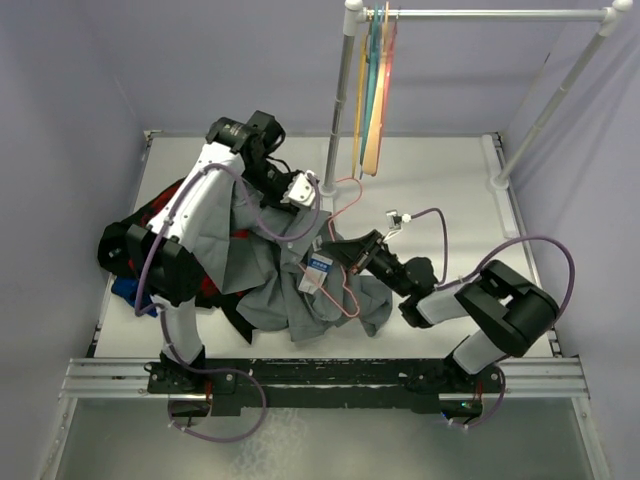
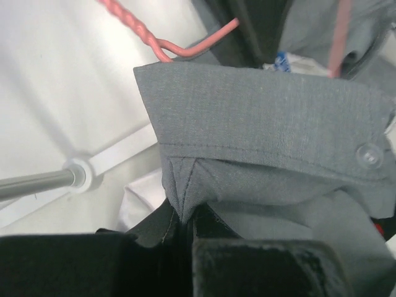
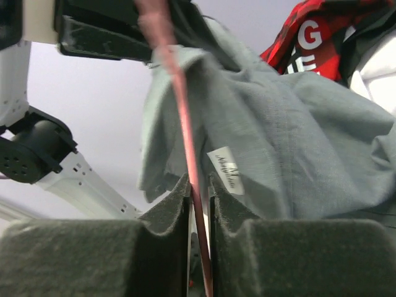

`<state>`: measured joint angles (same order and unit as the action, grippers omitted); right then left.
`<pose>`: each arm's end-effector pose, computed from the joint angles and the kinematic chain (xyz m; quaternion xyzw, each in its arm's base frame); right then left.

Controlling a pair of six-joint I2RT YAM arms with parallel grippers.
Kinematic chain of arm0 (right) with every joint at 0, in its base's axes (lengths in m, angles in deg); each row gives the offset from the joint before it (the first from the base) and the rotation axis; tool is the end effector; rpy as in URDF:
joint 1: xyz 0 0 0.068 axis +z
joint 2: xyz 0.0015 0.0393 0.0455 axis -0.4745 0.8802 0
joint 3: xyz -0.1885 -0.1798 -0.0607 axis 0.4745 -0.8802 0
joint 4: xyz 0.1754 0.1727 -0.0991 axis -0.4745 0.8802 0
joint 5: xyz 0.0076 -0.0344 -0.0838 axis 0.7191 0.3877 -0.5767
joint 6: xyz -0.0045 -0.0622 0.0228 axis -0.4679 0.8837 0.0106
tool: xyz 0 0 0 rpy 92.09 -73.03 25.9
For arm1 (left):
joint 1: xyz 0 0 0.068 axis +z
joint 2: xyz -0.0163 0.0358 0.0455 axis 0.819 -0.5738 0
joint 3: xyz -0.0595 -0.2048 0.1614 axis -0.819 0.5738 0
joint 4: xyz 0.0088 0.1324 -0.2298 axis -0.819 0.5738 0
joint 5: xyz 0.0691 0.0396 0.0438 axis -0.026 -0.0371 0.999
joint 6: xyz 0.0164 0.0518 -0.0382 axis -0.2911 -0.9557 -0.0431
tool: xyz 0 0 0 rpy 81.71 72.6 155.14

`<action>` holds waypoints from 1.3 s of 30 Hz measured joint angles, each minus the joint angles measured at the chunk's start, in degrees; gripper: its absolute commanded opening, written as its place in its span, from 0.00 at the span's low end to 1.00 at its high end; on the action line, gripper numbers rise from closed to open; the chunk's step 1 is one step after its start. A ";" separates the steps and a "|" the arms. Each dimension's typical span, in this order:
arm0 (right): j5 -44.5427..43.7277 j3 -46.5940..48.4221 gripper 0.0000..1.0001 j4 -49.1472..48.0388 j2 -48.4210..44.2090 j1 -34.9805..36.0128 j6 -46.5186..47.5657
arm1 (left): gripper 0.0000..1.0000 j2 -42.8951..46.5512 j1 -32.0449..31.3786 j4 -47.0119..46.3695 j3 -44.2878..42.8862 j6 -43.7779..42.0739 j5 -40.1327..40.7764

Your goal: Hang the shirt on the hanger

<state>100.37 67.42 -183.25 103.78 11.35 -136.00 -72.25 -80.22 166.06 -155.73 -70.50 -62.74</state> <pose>0.2008 0.1797 0.1984 0.0407 0.5632 0.6822 0.4646 0.3213 -0.1924 0.3319 0.7899 0.4756 -0.2800 0.2674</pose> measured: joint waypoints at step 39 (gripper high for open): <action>0.42 3.80 0.65 89.44 -74.23 -1.20 16.65 | 0.00 36.54 9.53 -29.27 18.03 40.50 -11.37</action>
<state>100.78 71.23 -93.81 29.56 10.15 -119.35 -35.71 -70.69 136.80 -137.70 -30.00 -74.11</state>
